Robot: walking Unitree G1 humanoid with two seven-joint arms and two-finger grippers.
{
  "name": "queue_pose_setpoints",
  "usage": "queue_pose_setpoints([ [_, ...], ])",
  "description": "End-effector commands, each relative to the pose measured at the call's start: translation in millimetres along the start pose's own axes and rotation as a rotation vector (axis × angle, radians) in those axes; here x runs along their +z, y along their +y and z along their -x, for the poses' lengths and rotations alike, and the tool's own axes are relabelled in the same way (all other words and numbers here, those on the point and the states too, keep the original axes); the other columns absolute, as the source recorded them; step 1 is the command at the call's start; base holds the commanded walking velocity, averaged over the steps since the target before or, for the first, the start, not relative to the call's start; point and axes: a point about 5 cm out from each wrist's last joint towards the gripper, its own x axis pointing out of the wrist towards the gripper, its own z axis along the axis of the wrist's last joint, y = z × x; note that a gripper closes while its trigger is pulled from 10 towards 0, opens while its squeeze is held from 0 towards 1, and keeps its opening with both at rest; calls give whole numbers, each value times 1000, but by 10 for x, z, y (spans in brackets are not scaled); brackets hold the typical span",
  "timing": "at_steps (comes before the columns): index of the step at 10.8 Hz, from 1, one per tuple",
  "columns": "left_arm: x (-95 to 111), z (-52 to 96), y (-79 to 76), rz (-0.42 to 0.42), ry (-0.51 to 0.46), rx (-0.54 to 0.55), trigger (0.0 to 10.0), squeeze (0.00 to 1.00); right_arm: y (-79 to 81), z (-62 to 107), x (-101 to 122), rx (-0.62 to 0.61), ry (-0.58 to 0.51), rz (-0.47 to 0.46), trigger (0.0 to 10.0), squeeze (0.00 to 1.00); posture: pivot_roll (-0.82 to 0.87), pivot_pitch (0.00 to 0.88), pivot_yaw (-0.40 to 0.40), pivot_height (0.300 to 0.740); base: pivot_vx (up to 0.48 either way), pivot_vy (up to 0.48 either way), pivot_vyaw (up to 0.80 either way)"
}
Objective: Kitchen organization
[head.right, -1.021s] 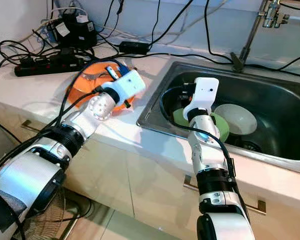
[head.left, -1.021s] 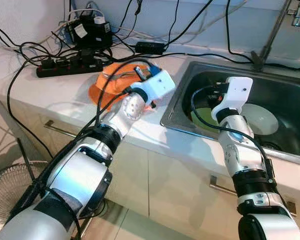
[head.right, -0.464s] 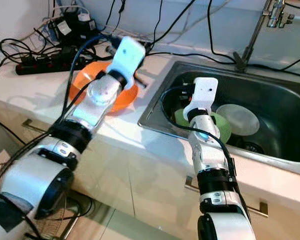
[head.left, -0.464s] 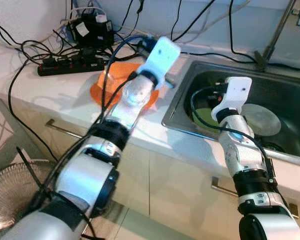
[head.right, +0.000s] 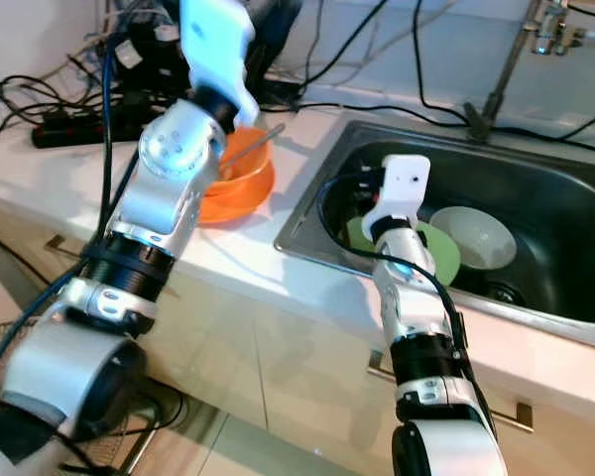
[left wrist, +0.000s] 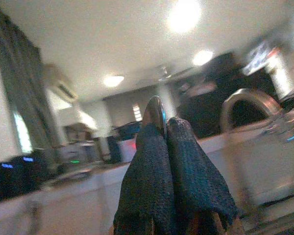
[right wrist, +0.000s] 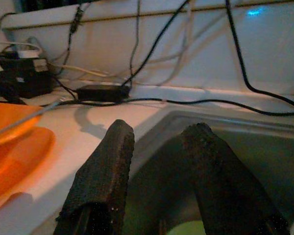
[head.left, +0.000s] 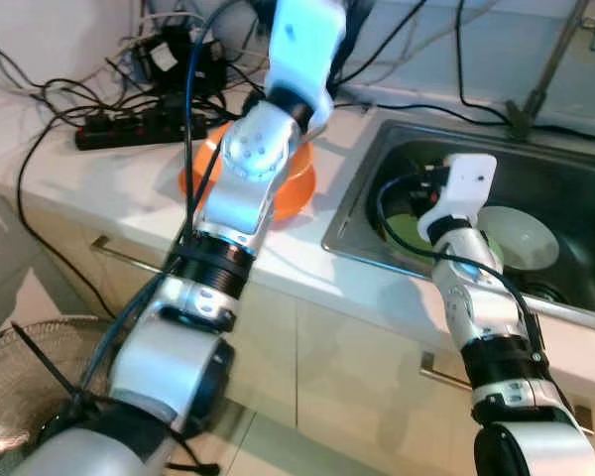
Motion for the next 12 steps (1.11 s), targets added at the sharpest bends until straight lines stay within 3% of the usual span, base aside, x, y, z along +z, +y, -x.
queue_pose_setpoints([
  [1,-96,87,-41,108,40,-37,10000,0,19,-32,55,9,-14,1,10000,0,140,6,25,740,0,0,0],
  [2,-113,121,-70,166,45,-50,10000,0,25,-31,66,25,-19,1,10000,1000,140,6,25,740,0,0,0],
  [4,-189,272,-67,296,81,-53,10000,0,71,-38,140,120,-45,22,10000,1000,135,7,26,740,0,0,0],
  [5,-209,337,-30,332,96,-41,10000,0,155,-15,158,230,-52,44,10000,1000,134,6,30,740,0,0,0],
  [7,-221,390,-43,338,119,-64,10000,0,266,51,132,352,-53,92,10000,1000,136,4,34,740,0,0,0],
  [8,-223,404,-73,357,129,-76,10000,0,263,47,130,343,-53,87,10000,988,136,0,37,740,0,0,0],
  [9,-232,412,-97,379,137,-89,10000,0,274,47,135,344,-55,88,10000,0,136,0,37,740,0,0,0],
  [10,-268,465,-154,453,153,-118,10000,0,317,59,145,361,-60,84,10000,0,133,0,42,740,0,0,0],
  [12,-302,532,-194,457,188,-143,10000,0,346,59,141,352,-63,84,10000,0,140,0,43,740,0,0,0],
])
